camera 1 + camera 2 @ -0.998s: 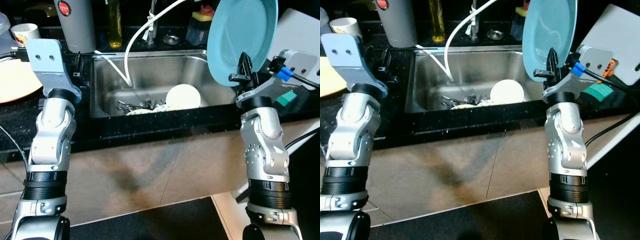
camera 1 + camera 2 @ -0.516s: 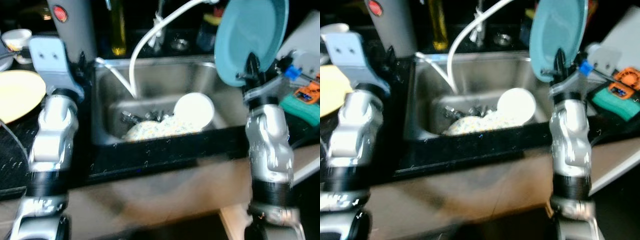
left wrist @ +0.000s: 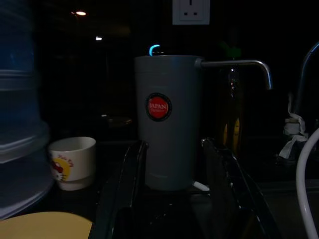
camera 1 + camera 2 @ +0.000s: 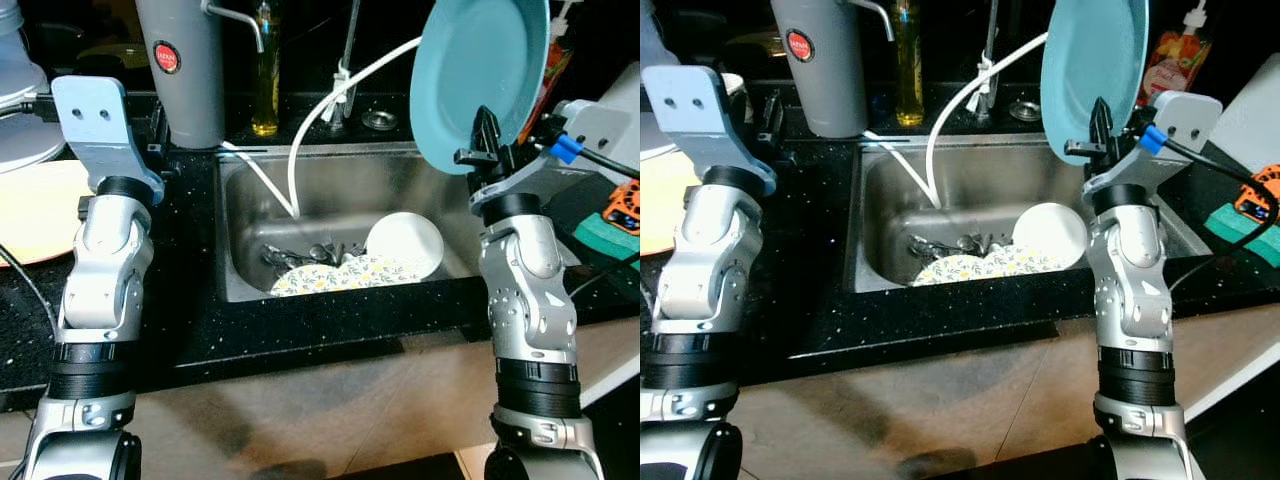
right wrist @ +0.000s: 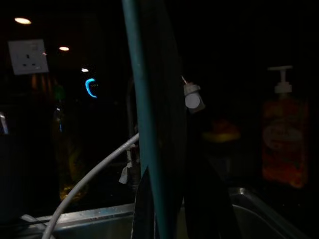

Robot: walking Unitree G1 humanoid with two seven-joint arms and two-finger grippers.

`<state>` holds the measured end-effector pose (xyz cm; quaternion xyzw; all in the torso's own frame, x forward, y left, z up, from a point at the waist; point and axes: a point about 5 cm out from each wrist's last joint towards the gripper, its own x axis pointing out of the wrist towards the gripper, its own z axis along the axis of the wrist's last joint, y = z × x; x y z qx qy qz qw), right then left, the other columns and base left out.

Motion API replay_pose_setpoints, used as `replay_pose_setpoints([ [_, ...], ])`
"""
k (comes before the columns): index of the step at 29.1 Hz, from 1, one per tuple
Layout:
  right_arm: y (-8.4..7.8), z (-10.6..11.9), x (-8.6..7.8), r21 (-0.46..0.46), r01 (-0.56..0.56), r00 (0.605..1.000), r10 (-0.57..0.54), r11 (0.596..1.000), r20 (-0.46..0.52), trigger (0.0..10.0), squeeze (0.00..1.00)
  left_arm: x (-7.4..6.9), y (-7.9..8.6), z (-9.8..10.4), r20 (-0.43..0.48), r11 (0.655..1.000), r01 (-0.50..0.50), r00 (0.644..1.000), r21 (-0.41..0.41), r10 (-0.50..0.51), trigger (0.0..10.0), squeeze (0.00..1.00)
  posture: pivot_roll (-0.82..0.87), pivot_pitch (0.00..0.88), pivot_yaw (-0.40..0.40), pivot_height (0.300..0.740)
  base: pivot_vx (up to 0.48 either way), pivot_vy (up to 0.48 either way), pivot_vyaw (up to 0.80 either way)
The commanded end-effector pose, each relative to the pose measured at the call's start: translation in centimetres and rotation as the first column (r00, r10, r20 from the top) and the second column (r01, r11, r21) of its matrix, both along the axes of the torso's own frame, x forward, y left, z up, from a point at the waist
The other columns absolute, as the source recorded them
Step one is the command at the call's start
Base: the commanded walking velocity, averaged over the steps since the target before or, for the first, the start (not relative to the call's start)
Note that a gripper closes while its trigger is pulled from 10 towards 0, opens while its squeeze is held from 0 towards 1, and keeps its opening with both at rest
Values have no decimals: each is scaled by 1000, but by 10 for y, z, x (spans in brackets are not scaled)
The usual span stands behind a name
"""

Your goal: Kitchen organization

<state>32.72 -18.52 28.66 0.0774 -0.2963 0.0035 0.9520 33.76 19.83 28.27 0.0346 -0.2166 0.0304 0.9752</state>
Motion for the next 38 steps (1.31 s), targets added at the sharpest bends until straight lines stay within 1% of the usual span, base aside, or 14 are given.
replay_pose_setpoints([
  [1, -2, 2, -1, -6, 6, 1000, -6, 1000, 8, 10000, 0, 2, -2, -4, -28, 1000, 4, 1000, 4, -3, 10000, 0, 111, 44, -45, 740, 0, 0, 0],
  [6, -3, 3, -1, -14, 7, 1000, -7, 1000, 4, 10000, 0, 3, -2, -5, -42, 1000, 9, 999, 3, -8, 10000, 0, 111, 45, -47, 740, 0, 0, 0],
  [9, 0, 3, 3, -12, -56, 998, 56, 998, -32, 10000, 0, 4, -2, -9, -69, 1000, 9, 998, 10, -8, 10000, 0, 112, 44, -47, 740, 0, 0, 0],
  [12, 1, 3, 4, -16, -73, 997, 72, 997, -39, 10000, 0, 4, -2, -10, -81, 1000, 7, 997, 18, -6, 10000, 0, 112, 44, -47, 740, 0, 0, 0],
  [14, 2, 0, 11, 22, -140, 985, 141, 990, -101, 10000, 0, 4, -2, -12, -93, 1000, 8, 996, 12, -6, 10000, 0, 114, 44, -51, 740, 0, 0, 0],
  [15, 2, 0, 11, 22, -140, 985, 141, 990, -101, 10000, 0, 4, -2, -12, -93, 1000, 8, 996, 12, -6, 10000, 0, 114, 44, -51, 740, 0, 0, 0],
  [18, 6, -1, 17, 87, -214, 965, 224, 973, -137, 10000, 0, 5, -1, -15, -109, 1000, 1, 994, 12, 0, 10000, 0, 114, 44, -51, 740, 0, 0, 0],
  [29, 12, -3, 17, 89, -238, 958, 249, 967, -141, 10000, 0, 4, -1, -15, -109, 1000, 1, 994, 19, 1, 10000, 0, 116, 43, -53, 740, 0, 0, 0],
  [30, 9, -7, 19, 13, -213, 961, 212, 977, -176, 10000, 0, 4, -2, -15, -110, 1000, 4, 994, 22, -1, 10000, 0, 116, 43, -53, 740, 0, 0, 0],
  [31, 9, -7, 19, 13, -213, 961, 212, 977, -176, 10000, 0, 4, -2, -15, -110, 1000, 4, 994, 22, -1, 10000, 0, 116, 43, -53, 740, 0, 0, 0],
  [33, 9, -9, 20, -73, -204, 962, 186, 976, -201, 10000, 0, 5, -2, -15, -114, 1000, 4, 993, 31, -1, 10000, 0, 119, 38, -51, 740, 0, 0, 0],
  [36, 10, -8, 21, -74, -222, 957, 203, 972, -205, 10000, 0, 5, -2, -16, -118, 999, 3, 993, 32, 1, 10000, 0, 119, 37, -50, 740, 0, 0, 0],
  [37, 13, -7, 25, -6, -284, 936, 276, 959, -216, 10000, 0, 5, -1, -17, -121, 999, 1, 993, 33, 3, 10000, 0, 119, 37, -50, 740, 0, 0, 0],
  [38, 12, -11, 36, 161, -312, 903, 345, 936, -256, 10000, 0, 5, -2, -18, -124, 999, 0, 992, 33, 4, 10000, 0, 119, 35, -54, 740, 0, 0, 0],
])
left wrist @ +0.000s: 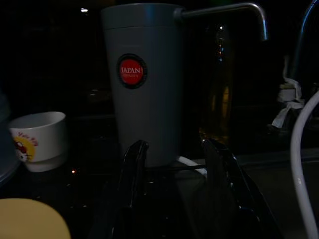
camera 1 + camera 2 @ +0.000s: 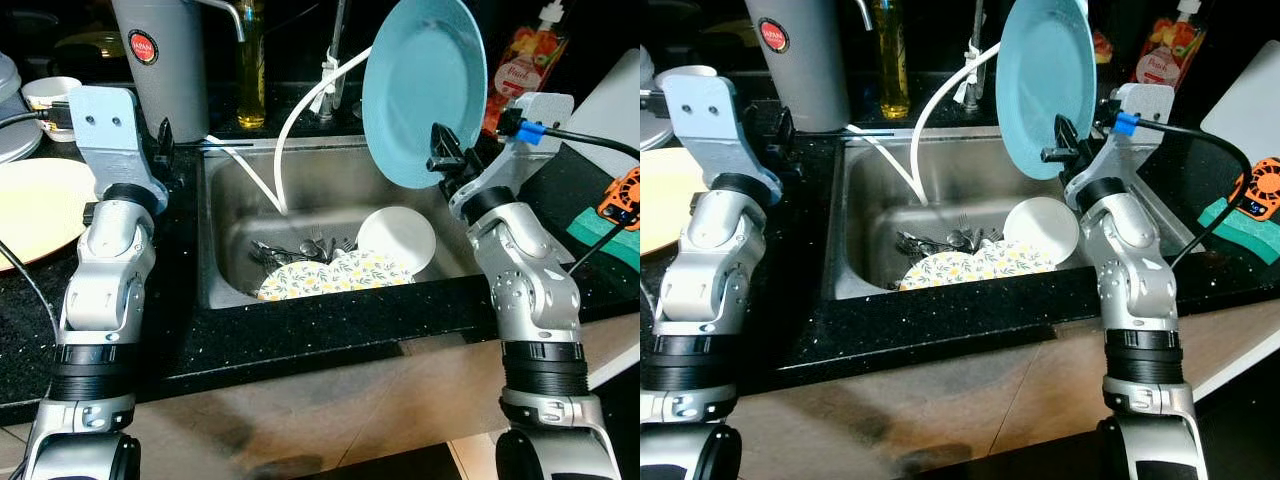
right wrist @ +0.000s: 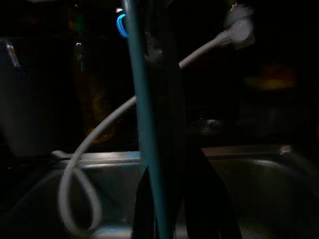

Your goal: Kitchen organization

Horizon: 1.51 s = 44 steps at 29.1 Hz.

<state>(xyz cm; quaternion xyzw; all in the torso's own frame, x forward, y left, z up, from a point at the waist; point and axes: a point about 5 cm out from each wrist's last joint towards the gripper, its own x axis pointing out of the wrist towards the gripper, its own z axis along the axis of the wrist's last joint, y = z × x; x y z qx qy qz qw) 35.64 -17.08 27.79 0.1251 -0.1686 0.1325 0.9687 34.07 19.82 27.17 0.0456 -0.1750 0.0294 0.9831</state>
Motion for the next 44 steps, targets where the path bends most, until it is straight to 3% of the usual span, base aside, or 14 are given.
replay_pose_setpoints([
  [1, -3, -2, 7, 102, -30, 997, 37, 994, -64, 10000, 0, 2, -1, -7, -39, 1000, 4, 999, 14, -3, 10000, 0, 119, 35, -54, 740, 0, 0, 0],
  [10, 21, -34, 42, 135, -88, 944, 126, 987, -306, 10000, 0, 0, -1, -8, -47, 1000, -3, 999, 20, 4, 10000, 0, 141, 44, -61, 740, 0, 0, 0],
  [12, 37, -67, 50, 202, -111, 858, 196, 973, -474, 10000, 0, -6, 2, -10, -57, 1000, -16, 998, 26, 18, 10000, 0, 195, 87, -74, 740, 0, 0, 0],
  [15, 43, -90, 49, 178, -98, 807, 183, 979, -561, 10000, 0, -12, 5, -11, -66, 999, -26, 997, 32, 28, 10000, 0, 204, 107, -75, 740, 0, 0, 0],
  [22, 20, -103, 51, 150, 30, 783, 70, 988, -619, 10000, 0, -28, 11, -11, -87, 998, -29, 996, 61, 34, 10000, 0, 256, 202, -65, 740, 0, 0, 0],
  [24, 8, -101, 53, 166, 88, 801, 30, 982, -597, 10000, 757, -32, 10, -12, -98, 997, -14, 995, 74, 21, 10000, 0, 259, 214, -59, 740, 0, 0, 0],
  [25, 8, -101, 53, 166, 88, 801, 30, 982, -597, 10000, 757, -32, 10, -12, -98, 997, -14, 995, 74, 21, 10000, 0, 259, 214, -59, 740, 0, 0, 0],
  [26, 2, -96, 54, 182, 118, 821, 7, 976, -570, 10000, 1000, -33, 9, -13, -104, 997, -10, 994, 78, 18, 10000, 0, 259, 218, -56, 740, 0, 0, 0],
  [30, -17, -30, 62, 403, 31, 973, 66, 915, -223, 10000, 1000, -33, 4, -13, -117, 997, 8, 993, 76, 1, 10000, 0, 243, 209, -48, 740, 0, 0, 0],
  [31, -17, -30, 62, 403, 31, 973, 66, 915, -223, 10000, 1000, -33, 4, -13, -117, 997, 8, 993, 76, 1, 10000, 0, 243, 209, -48, 740, 0, 0, 0],
  [32, -21, -11, 62, 415, -8, 990, 66, 910, -124, 10000, 0, -32, 3, -13, -120, 997, 13, 993, 74, -4, 10000, 0, 237, 200, -46, 740, 0, 0, 0],
  [37, -24, 66, 41, 342, -184, 961, 95, 922, 261, 10000, 0, -26, -1, -11, -107, 998, 28, 994, 62, -21, 10000, 0, 214, 157, -49, 740, 0, 0, 0],
  [39, -22, 77, 35, 311, -211, 941, 106, 926, 321, 10000, 0, -24, -2, -11, -106, 998, 29, 994, 59, -23, 10000, 0, 212, 153, -48, 740, 0, 0, 0],
  [44, 0, 114, -23, 100, -290, 815, 191, 952, 547, 10000, 0, -19, -6, -7, -89, 997, 31, 996, 66, -25, 10000, 0, 189, 110, -46, 740, 0, 0, 0],
])
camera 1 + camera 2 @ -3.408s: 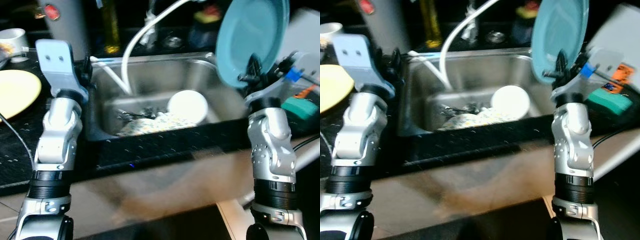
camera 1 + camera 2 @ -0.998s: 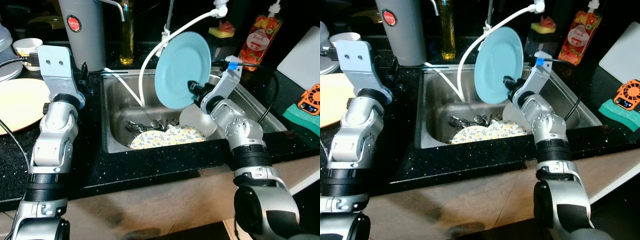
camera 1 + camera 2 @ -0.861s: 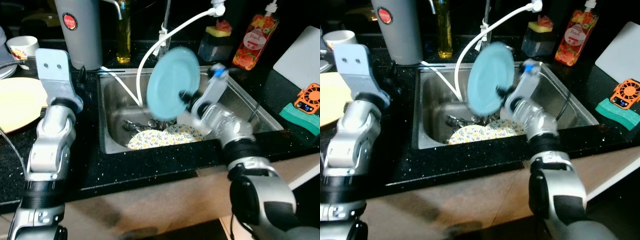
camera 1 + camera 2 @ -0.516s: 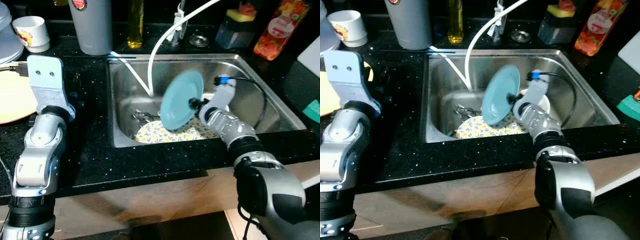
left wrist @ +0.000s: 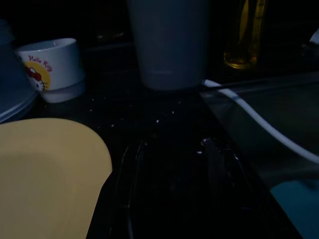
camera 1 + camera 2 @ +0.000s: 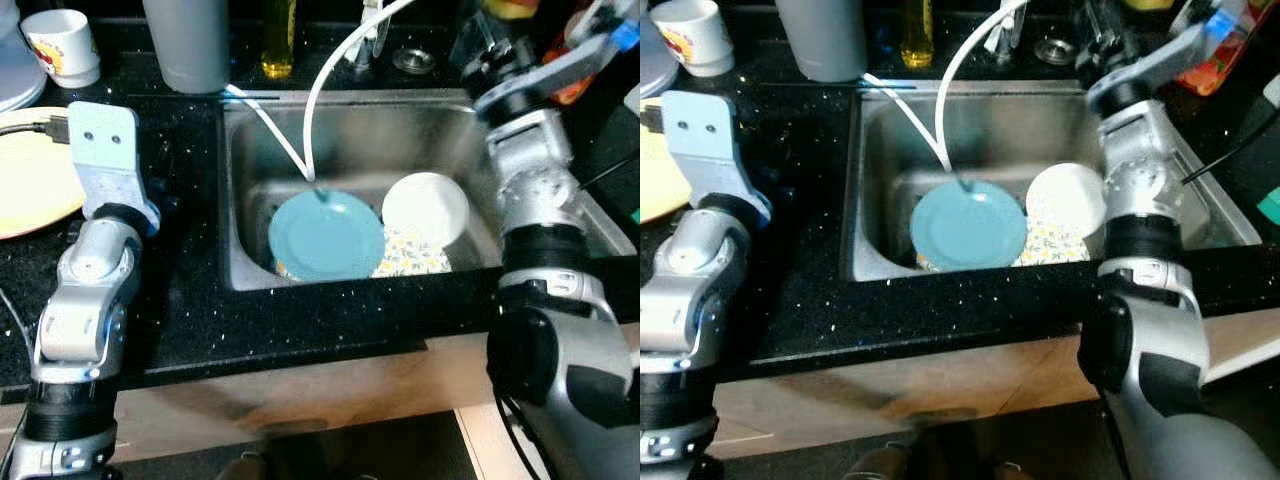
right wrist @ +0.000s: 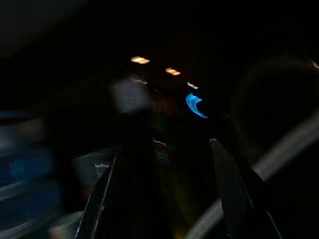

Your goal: Kitchen organization

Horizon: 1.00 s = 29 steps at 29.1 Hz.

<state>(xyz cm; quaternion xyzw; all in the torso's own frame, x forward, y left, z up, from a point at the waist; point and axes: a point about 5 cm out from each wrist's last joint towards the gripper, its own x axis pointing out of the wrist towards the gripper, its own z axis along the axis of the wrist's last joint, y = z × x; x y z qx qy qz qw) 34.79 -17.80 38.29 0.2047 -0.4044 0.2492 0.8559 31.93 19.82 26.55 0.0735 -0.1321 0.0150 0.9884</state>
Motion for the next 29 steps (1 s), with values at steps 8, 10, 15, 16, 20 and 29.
replay_pose_setpoints([
  [8, 24, -47, -25, -144, 212, 973, -223, 967, -60, 10000, 0, -6, 4, 8, -55, 973, 45, 998, 227, -33, 10000, 0, 169, 64, -31, 740, 0, 0, 0],
  [10, 25, -66, -26, -170, 257, 954, -278, 951, -111, 10000, 0, -11, 13, 13, -94, 946, 73, 995, 316, -45, 10000, 0, 177, 55, -28, 740, 0, 0, 0],
  [15, 21, -73, -26, -162, 276, 941, -301, 947, -153, 10000, 0, -19, 42, 21, -172, 882, 58, 985, 467, 26, 10000, 0, 194, 44, -26, 740, 0, 0, 0],
  [16, 19, -71, -26, -161, 284, 937, -310, 945, -162, 10000, 0, -23, 54, 21, -212, 840, 75, 976, 537, 49, 10000, 0, 203, 40, -31, 740, 0, 0, 0],
  [20, 18, -66, -26, -174, 306, 928, -334, 936, -166, 10000, 0, -47, 88, 14, -396, 654, 222, 909, 723, 128, 10000, 0, 217, 37, -35, 740, 0, 0, 0],
  [29, 26, -70, -21, -189, 298, 928, -331, 936, -171, 10000, 0, -61, 112, -5, -497, 583, 271, 825, 765, 269, 10000, 0, 235, 37, -47, 740, 0, 0, 0],
])
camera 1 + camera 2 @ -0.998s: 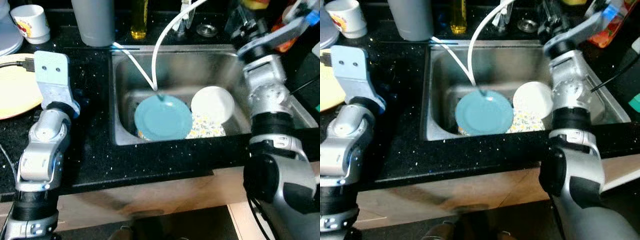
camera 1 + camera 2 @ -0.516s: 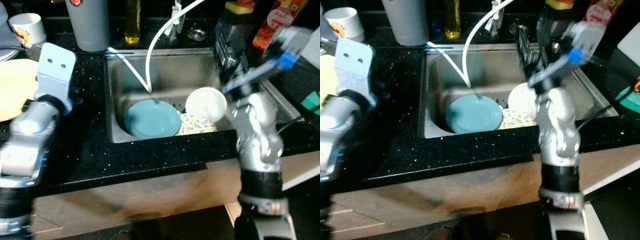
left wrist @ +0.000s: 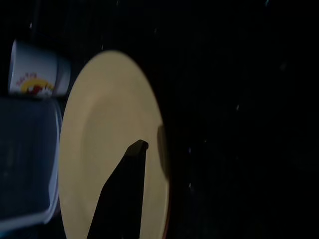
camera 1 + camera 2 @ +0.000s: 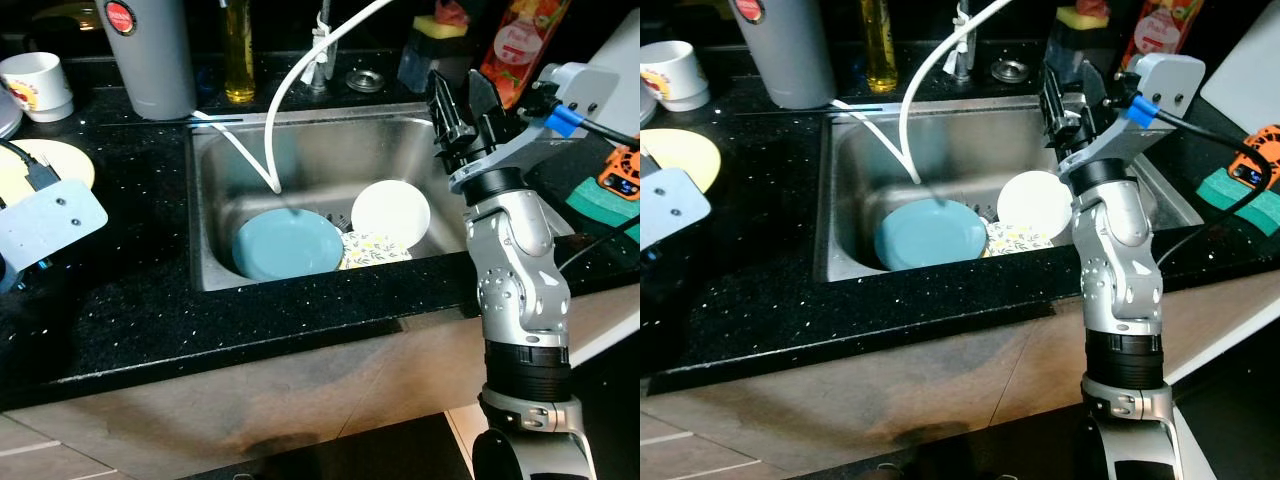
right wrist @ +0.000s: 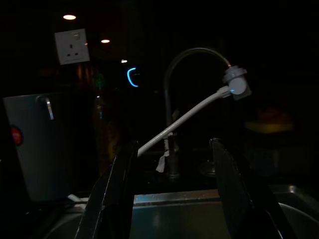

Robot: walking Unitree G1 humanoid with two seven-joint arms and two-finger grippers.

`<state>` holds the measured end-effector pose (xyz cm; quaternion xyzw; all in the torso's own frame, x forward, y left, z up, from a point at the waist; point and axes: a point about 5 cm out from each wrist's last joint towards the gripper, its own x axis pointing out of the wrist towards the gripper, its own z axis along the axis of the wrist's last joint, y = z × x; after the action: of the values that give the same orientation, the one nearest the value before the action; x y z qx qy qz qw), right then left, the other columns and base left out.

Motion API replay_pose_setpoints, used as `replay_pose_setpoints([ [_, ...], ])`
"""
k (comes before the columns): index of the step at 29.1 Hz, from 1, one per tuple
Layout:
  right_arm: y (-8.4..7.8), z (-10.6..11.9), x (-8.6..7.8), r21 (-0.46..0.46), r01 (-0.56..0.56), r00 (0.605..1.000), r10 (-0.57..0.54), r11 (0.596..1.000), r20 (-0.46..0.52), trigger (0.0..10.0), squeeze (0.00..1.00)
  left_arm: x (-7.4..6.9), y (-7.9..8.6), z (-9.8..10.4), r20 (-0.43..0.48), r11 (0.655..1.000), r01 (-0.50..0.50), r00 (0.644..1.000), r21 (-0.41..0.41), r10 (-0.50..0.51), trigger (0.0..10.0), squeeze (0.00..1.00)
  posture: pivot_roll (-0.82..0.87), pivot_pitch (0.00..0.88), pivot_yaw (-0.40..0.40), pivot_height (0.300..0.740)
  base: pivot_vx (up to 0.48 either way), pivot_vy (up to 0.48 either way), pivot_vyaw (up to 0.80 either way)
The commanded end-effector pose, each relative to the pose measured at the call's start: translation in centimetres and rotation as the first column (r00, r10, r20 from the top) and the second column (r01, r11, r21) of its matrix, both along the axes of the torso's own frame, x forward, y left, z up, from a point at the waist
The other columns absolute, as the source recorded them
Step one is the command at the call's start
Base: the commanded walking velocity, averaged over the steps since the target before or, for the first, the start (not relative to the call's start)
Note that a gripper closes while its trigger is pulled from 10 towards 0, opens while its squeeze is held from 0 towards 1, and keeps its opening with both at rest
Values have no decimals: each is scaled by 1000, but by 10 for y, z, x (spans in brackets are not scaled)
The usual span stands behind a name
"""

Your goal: Kitchen organization

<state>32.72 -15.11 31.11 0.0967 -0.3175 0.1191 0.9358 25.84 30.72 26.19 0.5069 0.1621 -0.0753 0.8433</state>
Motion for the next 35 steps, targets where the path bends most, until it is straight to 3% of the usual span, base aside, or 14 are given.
replay_pose_setpoints([
  [1, 2, 1, 1, -10, -2, 1000, 2, 1000, 5, 10000, 0, 1, 4, -10, -35, 999, -35, 999, 37, 36, 10000, 0, 228, 38, -47, 740, 0, 0, 0],
  [3, 2, 1, 1, -12, -4, 1000, 4, 1000, 3, 10000, 0, 1, 4, -13, -45, 998, -36, 998, 49, 38, 10000, 0, 228, 38, -47, 740, 0, 0, 0],
  [6, 1, 2, 1, -10, -3, 1000, 3, 1000, 1, 10000, 0, 4, 17, -19, -36, 986, -102, 994, 132, 108, 10000, 0, 224, 42, -49, 740, 0, 0, 0],
  [9, -1, 2, 2, -7, 5, 1000, -5, 1000, -3, 10000, 0, 6, 22, -31, -49, 983, -137, 988, 124, 144, 10000, 0, 219, 45, -47, 740, 0, 0, 0],
  [10, -1, 2, 2, -6, 5, 1000, -5, 1000, -4, 10000, 0, 7, 23, -36, -56, 981, -148, 986, 127, 156, 7412, 0, 219, 45, -47, 740, 0, 0, 0],
  [11, -1, 2, 2, -6, 6, 1000, -6, 1000, -5, 10000, 0, 8, 24, -40, -58, 977, -152, 985, 150, 162, 5569, 0, 219, 45, -47, 740, 0, 0, 0],
  [12, -2, 1, 2, -7, 8, 1000, -8, 1000, -7, 10000, 0, 10, 24, -44, -61, 974, -151, 985, 166, 163, 2196, 0, 219, 45, -47, 740, 0, 0, 0],
  [13, -2, 1, 3, -9, 12, 1000, -12, 1000, -10, 10000, 0, 12, 22, -47, -54, 970, -136, 987, 202, 149, 0, 0, 219, 45, -47, 740, 0, 0, 0],
  [17, -2, -1, 6, -16, 4, 999, -4, 1000, -33, 10000, 0, 19, 8, -46, -18, 971, -86, 996, 224, 92, 0, 0, 211, 49, -47, 740, 0, 0, 0],
  [28, -2, -3, 6, 6, -4, 999, 4, 1000, -44, 10000, 0, 23, 6, -36, 43, 942, -70, 997, 328, 59, 0, 0, 210, 58, -45, 740, 0, 0, 0],
  [29, -2, -3, 7, 6, -4, 999, 4, 1000, -45, 10000, 0, 27, 4, -29, 85, 932, -73, 995, 355, 45, 4314, 0, 211, 59, -48, 740, 0, 0, 0],
  [30, -3, -4, 7, 6, -4, 999, 4, 1000, -48, 10000, 0, 30, -1, -21, 129, 922, -62, 992, 383, 13, 10000, 0, 211, 59, -48, 740, 0, 0, 0],
  [32, -3, -4, 8, 6, -4, 999, 4, 1000, -49, 10000, 0, 33, -5, -15, 161, 916, -45, 987, 399, -21, 10000, 0, 211, 59, -48, 740, 0, 0, 0],
  [35, -2, -6, 8, 5, -7, 998, 7, 1000, -55, 10000, 0, 38, -24, -3, 224, 944, -11, 972, 329, -67, 10000, 0, 214, 59, -48, 740, 0, 0, 0],
])
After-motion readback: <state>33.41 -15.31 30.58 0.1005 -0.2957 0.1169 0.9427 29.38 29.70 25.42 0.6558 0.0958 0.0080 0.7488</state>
